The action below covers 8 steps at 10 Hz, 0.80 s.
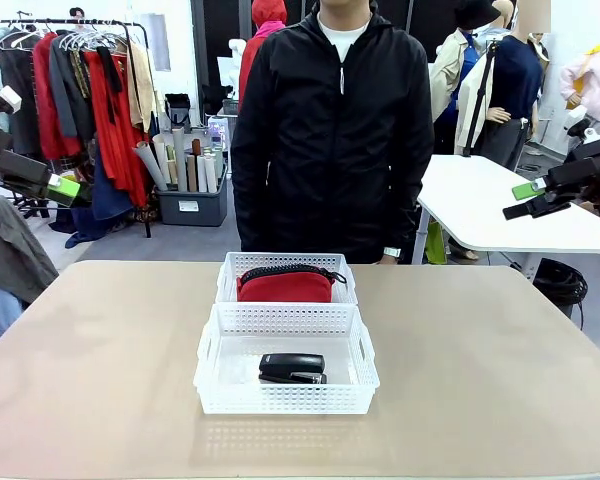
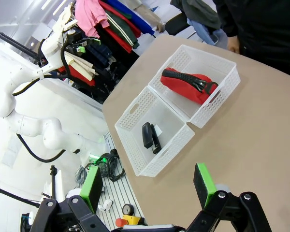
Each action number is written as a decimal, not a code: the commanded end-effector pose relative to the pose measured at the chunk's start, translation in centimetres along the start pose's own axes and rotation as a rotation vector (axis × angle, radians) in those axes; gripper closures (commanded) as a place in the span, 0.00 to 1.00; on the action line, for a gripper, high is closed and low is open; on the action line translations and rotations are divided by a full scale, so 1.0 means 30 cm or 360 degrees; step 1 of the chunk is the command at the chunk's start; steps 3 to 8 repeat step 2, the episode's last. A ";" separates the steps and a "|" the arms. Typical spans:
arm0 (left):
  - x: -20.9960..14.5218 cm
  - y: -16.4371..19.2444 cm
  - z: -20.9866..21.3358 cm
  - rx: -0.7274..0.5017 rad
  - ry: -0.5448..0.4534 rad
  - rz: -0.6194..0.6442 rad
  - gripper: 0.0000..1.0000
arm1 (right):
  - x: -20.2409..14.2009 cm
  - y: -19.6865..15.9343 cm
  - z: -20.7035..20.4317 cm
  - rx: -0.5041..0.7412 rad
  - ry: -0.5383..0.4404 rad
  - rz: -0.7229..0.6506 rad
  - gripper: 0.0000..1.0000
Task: Distribute items into two baskets.
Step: Place the picked Stapler into the Organizing basket as instructed by the person.
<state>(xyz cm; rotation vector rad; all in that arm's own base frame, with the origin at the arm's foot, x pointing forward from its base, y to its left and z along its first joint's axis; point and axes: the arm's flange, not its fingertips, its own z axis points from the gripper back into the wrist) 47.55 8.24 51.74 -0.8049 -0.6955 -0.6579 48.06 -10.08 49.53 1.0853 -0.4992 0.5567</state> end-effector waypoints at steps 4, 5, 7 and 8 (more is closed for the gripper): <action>0.004 -0.003 0.003 0.0004 -0.0002 0.0013 0.00 | 0.008 0.002 0.002 -0.0014 -0.0004 0.0008 0.00; 0.004 -0.003 0.003 0.0004 -0.0002 0.0013 0.00 | 0.008 0.002 0.002 -0.0014 -0.0004 0.0008 0.00; 0.004 -0.003 0.003 0.0004 -0.0002 0.0013 0.00 | 0.008 0.002 0.002 -0.0014 -0.0004 0.0008 0.00; 0.004 -0.003 0.003 0.0004 -0.0002 0.0013 0.00 | 0.008 0.002 0.002 -0.0014 -0.0004 0.0008 0.00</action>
